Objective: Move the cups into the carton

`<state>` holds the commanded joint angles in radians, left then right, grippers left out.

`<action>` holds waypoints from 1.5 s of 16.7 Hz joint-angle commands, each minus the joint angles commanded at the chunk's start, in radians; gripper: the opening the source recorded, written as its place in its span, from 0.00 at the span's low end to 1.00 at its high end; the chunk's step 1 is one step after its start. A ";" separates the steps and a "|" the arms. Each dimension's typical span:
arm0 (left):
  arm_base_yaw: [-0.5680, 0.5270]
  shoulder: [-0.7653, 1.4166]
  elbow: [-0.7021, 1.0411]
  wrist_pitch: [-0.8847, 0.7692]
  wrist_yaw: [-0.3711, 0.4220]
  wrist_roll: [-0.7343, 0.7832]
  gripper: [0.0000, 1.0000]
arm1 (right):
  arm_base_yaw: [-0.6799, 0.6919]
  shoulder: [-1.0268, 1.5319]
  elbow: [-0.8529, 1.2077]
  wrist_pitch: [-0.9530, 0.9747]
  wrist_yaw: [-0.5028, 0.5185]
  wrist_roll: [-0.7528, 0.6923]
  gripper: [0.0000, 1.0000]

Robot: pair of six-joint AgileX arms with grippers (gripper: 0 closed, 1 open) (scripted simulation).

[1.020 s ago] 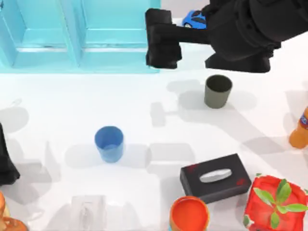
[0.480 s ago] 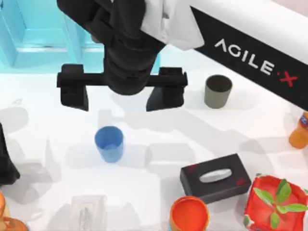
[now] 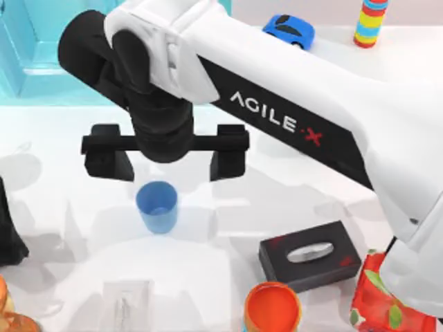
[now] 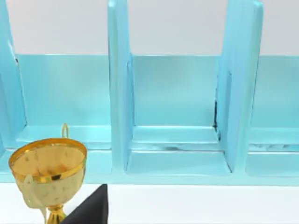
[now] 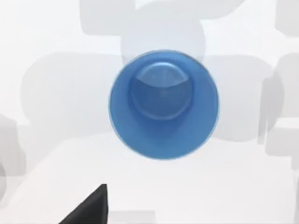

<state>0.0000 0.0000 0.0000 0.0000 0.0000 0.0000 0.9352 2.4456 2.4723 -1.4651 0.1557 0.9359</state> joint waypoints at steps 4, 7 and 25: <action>0.000 0.000 0.000 0.000 0.000 0.000 1.00 | -0.002 0.024 0.017 -0.009 0.013 0.012 1.00; 0.000 0.000 0.000 0.000 0.000 0.000 1.00 | -0.002 0.024 0.017 -0.009 0.013 0.012 1.00; 0.000 0.000 0.000 0.000 0.000 0.000 1.00 | -0.032 0.051 -0.323 0.364 0.010 -0.019 0.92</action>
<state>0.0000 0.0000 0.0000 0.0000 0.0000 0.0000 0.9028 2.4969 2.1491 -1.1015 0.1656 0.9169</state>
